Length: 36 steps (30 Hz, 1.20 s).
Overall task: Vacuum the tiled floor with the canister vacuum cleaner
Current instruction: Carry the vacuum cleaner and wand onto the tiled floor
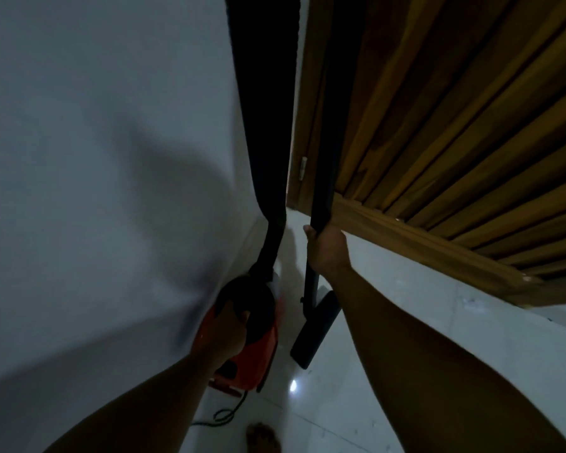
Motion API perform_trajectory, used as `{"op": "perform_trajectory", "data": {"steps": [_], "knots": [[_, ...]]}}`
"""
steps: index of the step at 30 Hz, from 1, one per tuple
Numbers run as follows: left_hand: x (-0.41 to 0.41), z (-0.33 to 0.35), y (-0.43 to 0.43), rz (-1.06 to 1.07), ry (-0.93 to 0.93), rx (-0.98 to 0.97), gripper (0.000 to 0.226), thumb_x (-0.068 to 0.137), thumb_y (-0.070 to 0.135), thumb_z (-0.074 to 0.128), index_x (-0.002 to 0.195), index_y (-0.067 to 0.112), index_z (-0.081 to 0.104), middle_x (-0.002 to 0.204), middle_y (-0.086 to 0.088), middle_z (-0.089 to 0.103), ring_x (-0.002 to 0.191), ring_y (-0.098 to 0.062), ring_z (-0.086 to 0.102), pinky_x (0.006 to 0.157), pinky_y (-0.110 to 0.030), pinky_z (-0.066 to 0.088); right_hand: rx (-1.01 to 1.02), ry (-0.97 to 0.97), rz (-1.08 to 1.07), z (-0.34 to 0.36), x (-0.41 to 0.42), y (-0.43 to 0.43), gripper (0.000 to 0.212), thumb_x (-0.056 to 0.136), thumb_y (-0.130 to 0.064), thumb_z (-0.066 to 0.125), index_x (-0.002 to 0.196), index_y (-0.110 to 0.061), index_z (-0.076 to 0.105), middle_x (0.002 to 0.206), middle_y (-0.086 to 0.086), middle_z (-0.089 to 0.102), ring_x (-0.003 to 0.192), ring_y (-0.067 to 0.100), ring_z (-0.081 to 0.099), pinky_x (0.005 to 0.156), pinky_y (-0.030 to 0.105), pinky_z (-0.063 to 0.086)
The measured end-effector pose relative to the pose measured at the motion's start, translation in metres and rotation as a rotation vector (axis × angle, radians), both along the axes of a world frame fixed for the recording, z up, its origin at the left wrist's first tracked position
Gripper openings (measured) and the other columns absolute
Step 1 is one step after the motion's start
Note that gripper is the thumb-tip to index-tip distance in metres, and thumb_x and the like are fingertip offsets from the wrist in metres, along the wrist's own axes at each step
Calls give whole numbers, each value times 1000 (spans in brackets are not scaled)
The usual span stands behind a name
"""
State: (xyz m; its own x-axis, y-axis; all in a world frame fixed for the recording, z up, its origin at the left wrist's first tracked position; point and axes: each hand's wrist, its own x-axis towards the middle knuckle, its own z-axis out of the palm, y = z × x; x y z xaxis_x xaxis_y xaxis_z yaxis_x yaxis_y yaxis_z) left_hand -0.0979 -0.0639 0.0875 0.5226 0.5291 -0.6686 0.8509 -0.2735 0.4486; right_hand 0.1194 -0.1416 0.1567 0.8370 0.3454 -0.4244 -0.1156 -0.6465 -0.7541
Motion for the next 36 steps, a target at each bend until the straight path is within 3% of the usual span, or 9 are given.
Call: {"op": "perform_trajectory", "data": {"steps": [2, 8, 13, 16, 18, 21, 26, 33, 36], "knots": [[-21, 42, -14, -6, -20, 2, 48, 106, 31, 38, 147, 5, 36, 138, -14, 53, 123, -27, 54, 92, -26, 42, 8, 8, -4, 41, -30, -14, 42, 102, -23, 54, 138, -5, 41, 117, 20, 63, 105, 35, 63, 83, 34, 49], [-104, 175, -51, -51, -74, 37, 50, 105, 33, 38, 148, 9, 36, 135, -12, 57, 119, -27, 57, 97, -32, 44, 32, 14, -38, 161, -133, -68, 36, 103, -19, 52, 134, -3, 40, 122, 21, 61, 105, 33, 62, 78, 30, 46], [-208, 290, -87, -30, -154, 29, 40, 105, 23, 42, 140, 3, 43, 96, -5, 59, 74, -8, 53, 59, -12, 38, 36, -21, -48, 273, -251, -117, 43, 104, -20, 51, 141, -3, 36, 126, 21, 60, 101, 28, 60, 72, 25, 41], [-267, 347, -107, 2, -264, 45, 35, 104, 19, 45, 132, 0, 50, 119, -16, 61, 106, -31, 59, 79, -21, 38, 54, -112, -36, 333, -315, -151, 54, 104, -23, 51, 149, -4, 30, 128, 18, 58, 112, 33, 59, 70, 21, 39], [-311, 385, -124, 0, -297, 34, 34, 104, 20, 44, 131, 1, 50, 112, -13, 61, 101, -30, 59, 77, -24, 36, 72, -154, -52, 364, -358, -172, 54, 103, -24, 53, 148, -3, 33, 128, 16, 58, 115, 33, 59, 73, 20, 39], [-372, 419, -149, -12, -335, 21, 27, 104, 17, 43, 125, 3, 53, 81, 0, 53, 68, -11, 50, 58, -21, 35, 132, -168, -68, 403, -420, -199, 57, 102, -23, 56, 150, -5, 31, 139, 15, 53, 123, 30, 54, 90, 26, 43], [-446, 453, -177, -4, -351, 14, 22, 104, 18, 44, 118, 3, 54, 81, -1, 53, 67, -8, 47, 60, -24, 37, 181, -186, -115, 450, -502, -237, 61, 101, -23, 57, 153, -8, 28, 144, 15, 51, 128, 31, 51, 103, 35, 44], [-529, 466, -222, -44, -330, -13, 33, 104, 22, 46, 125, -3, 53, 117, -24, 62, 103, -34, 59, 79, -30, 39, 106, -133, -158, 471, -594, -293, 58, 102, -28, 54, 151, -10, 29, 139, 16, 53, 119, 34, 57, 93, 39, 51], [-558, 466, -246, -70, -324, -11, 33, 104, 23, 46, 125, -2, 53, 114, -21, 62, 96, -30, 58, 78, -31, 39, 90, -111, -165, 473, -624, -315, 52, 102, -28, 54, 146, -9, 33, 134, 17, 55, 114, 34, 59, 93, 44, 54]]}}
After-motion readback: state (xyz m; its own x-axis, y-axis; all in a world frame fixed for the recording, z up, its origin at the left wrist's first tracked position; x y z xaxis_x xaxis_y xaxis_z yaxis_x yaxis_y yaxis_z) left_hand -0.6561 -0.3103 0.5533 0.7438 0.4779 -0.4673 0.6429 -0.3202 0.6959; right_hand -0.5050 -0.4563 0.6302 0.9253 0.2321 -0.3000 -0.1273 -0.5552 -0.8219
